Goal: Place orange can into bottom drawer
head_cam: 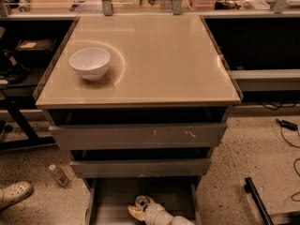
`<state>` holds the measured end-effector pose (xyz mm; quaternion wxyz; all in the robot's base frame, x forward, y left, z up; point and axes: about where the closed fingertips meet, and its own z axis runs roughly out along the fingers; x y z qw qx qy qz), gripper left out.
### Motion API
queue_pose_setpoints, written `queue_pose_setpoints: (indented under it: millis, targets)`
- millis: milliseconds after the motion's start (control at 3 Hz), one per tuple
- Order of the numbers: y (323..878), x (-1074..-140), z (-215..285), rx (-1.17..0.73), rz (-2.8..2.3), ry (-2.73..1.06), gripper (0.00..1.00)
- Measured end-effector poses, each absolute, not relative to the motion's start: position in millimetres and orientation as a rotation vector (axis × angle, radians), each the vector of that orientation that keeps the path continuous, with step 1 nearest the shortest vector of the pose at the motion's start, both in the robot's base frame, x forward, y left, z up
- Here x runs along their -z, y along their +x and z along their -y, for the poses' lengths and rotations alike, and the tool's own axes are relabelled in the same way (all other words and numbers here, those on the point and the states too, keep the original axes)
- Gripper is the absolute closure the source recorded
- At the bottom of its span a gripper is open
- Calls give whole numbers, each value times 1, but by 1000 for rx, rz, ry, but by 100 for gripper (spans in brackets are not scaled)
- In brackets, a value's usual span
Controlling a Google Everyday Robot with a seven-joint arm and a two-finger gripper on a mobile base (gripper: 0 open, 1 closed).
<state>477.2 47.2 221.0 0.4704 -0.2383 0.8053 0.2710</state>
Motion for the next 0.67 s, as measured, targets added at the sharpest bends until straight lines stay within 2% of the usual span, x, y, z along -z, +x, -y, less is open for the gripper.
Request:
queue_pose_setpoints:
  millis: [667]
  targets:
    - [481, -219, -47, -656, -1975, -574, 100]
